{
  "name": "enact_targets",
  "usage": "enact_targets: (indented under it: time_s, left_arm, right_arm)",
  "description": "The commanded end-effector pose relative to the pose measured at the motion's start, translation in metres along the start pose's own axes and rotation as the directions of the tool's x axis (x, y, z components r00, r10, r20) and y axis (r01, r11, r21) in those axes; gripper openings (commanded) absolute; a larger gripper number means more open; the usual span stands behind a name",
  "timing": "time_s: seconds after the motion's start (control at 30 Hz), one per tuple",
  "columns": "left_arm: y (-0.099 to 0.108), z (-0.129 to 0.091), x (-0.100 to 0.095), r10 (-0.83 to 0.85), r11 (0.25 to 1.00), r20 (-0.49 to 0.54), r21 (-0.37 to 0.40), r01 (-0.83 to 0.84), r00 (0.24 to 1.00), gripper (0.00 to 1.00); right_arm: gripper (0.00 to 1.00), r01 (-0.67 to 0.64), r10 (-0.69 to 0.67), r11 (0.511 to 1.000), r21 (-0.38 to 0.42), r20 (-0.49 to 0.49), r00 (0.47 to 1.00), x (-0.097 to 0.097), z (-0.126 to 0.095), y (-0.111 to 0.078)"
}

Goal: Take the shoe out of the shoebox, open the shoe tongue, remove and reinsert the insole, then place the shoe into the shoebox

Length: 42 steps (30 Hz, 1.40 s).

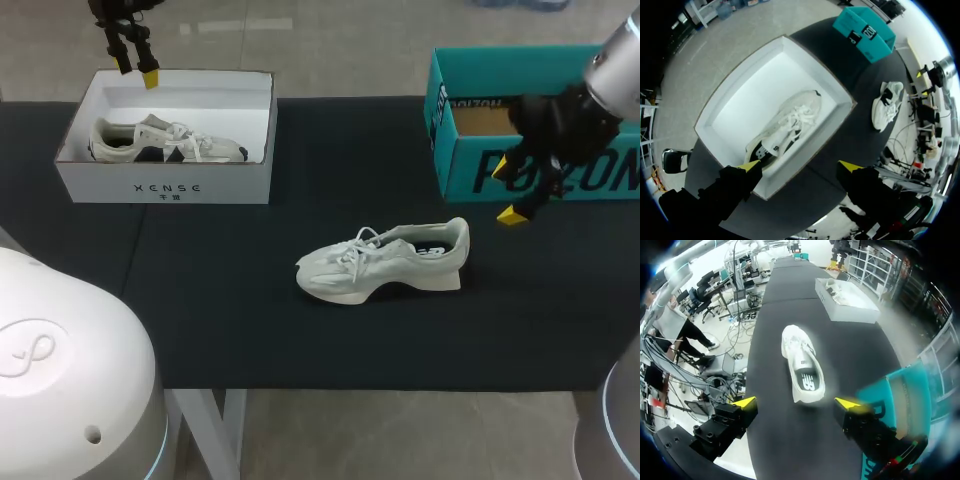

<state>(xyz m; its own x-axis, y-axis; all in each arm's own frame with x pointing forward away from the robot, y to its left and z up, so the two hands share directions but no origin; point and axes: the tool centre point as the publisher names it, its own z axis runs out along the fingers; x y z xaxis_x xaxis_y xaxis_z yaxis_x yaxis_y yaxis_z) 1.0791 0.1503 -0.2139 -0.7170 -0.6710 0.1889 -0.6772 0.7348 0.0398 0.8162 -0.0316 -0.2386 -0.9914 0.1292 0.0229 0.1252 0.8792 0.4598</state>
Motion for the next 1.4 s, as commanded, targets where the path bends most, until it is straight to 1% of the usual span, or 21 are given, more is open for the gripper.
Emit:
enact_targets:
  time_s: [0.03,0.07,0.1,0.17,0.23,0.27,0.33,0.37,0.4,0.47,0.5,0.8,0.93,1.07,1.13,1.4]
  left_arm:
    - [-0.001,-0.001,-0.001,0.001,1.0,-0.002,-0.004,-0.001,1.0,1.0]
    - [-0.001,-0.001,-0.001,0.001,1.0,-0.002,-0.004,-0.001,1.0,1.0]
    - [-0.001,-0.001,-0.001,0.001,1.0,-0.002,-0.004,-0.001,1.0,1.0]
    - [-0.001,-0.001,-0.001,0.001,1.0,-0.002,-0.004,-0.001,1.0,1.0]
    - [-0.001,-0.001,-0.001,0.001,1.0,-0.002,-0.004,-0.001,1.0,1.0]
    - [-0.001,-0.001,-0.001,0.001,1.0,-0.002,-0.004,-0.001,1.0,1.0]
    - [-0.001,-0.001,-0.001,0.001,1.0,-0.002,-0.004,-0.001,1.0,1.0]
    - [-0.001,-0.001,-0.001,0.001,1.0,-0.002,-0.004,-0.001,1.0,1.0]
    - [-0.001,-0.001,-0.001,0.001,1.0,-0.002,-0.004,-0.001,1.0,1.0]
    - [-0.001,-0.001,-0.001,0.001,1.0,-0.002,-0.004,-0.001,1.0,1.0]
    - [-0.001,-0.001,-0.001,0.001,1.0,-0.002,-0.004,-0.001,1.0,1.0]
    - [-0.001,-0.001,-0.001,0.001,1.0,-0.002,-0.004,-0.001,1.0,1.0]
    - [-0.001,-0.001,-0.001,0.001,1.0,-0.002,-0.004,-0.001,1.0,1.0]
    - [-0.001,-0.001,-0.001,0.001,1.0,-0.002,-0.004,-0.001,1.0,1.0]
    - [-0.001,-0.001,-0.001,0.001,1.0,-0.002,-0.004,-0.001,1.0,1.0]
    - [-0.001,-0.001,-0.001,0.001,1.0,-0.002,-0.004,-0.001,1.0,1.0]
  right_arm:
    - [1.0,0.056,-0.037,0.995,-0.085,0.21,0.977,0.006,0.021,-0.022]
    - [1.0,0.073,-0.048,0.993,-0.095,0.249,0.967,0.004,0.023,-0.026]
    - [1.0,0.073,-0.04,0.989,-0.126,0.246,0.969,0.002,0.026,-0.032]
    - [1.0,0.101,-0.059,0.985,-0.14,0.276,0.959,-0.003,0.03,-0.037]
    - [1.0,0.123,-0.081,0.982,-0.141,0.271,0.959,-0.007,0.034,-0.039]
    - [1.0,0.139,-0.089,0.977,-0.161,0.283,0.955,-0.01,0.036,-0.041]
    - [1.0,0.14,-0.084,0.972,-0.191,0.272,0.958,-0.014,0.041,-0.044]
    - [1.0,0.178,-0.103,0.95,-0.255,0.282,0.954,-0.018,0.045,-0.047]
    - [1.0,0.176,-0.101,0.942,-0.287,0.257,0.961,-0.022,0.049,-0.049]
    - [1.0,0.192,-0.111,0.928,-0.319,0.256,0.96,-0.026,0.051,-0.05]
    - [1.0,0.188,-0.114,0.923,-0.336,0.227,0.967,-0.028,0.054,-0.051]
    - [1.0,0.177,-0.116,0.905,-0.387,0.175,0.978,-0.034,0.073,-0.063]
    - [1.0,0.171,-0.114,0.9,-0.401,0.164,0.98,-0.035,0.083,-0.064]
    - [1.0,0.139,-0.094,0.897,-0.419,0.128,0.987,-0.036,0.099,-0.067]
    - [1.0,0.106,-0.073,0.904,-0.413,0.094,0.993,-0.036,0.106,-0.069]
    - [1.0,0.034,-0.018,0.9,-0.434,0.041,0.999,-0.034,0.124,-0.075]
